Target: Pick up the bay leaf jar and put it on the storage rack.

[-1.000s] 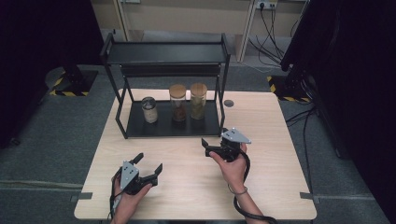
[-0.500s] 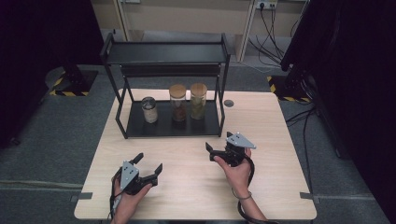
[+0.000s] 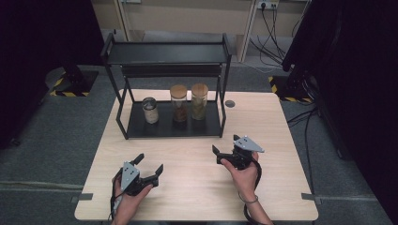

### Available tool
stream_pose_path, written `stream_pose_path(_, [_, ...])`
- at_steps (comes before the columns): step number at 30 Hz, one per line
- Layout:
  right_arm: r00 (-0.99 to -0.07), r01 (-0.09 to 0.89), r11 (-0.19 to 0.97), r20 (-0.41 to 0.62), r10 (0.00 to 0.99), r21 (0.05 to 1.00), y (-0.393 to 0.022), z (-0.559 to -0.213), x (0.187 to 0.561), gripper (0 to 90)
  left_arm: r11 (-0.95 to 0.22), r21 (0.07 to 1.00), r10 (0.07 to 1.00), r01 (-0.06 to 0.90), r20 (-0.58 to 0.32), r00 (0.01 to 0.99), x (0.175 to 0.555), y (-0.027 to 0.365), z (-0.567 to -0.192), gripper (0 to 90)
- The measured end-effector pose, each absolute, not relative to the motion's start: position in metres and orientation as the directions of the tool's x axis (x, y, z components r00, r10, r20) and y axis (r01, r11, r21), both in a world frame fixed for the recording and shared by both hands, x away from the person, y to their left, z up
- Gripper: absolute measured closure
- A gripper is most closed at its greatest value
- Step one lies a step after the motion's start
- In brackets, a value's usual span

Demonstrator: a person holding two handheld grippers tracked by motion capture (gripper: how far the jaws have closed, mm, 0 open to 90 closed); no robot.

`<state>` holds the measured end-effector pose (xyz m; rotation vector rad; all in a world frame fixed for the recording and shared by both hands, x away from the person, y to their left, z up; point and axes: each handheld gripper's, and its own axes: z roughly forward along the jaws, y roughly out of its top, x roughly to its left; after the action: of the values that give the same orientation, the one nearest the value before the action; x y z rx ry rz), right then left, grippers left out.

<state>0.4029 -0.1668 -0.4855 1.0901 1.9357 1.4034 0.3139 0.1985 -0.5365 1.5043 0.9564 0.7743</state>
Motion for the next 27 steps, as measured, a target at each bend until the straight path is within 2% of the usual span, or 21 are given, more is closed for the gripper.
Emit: stream_pose_path(27, [-0.524,0.317,0.158,0.034,0.851,0.935,-0.213,-0.494,0.382,1.6,-0.029,0.988,0.895,0.150,-0.041,0.444,0.314,0.198,-0.537,12.7])
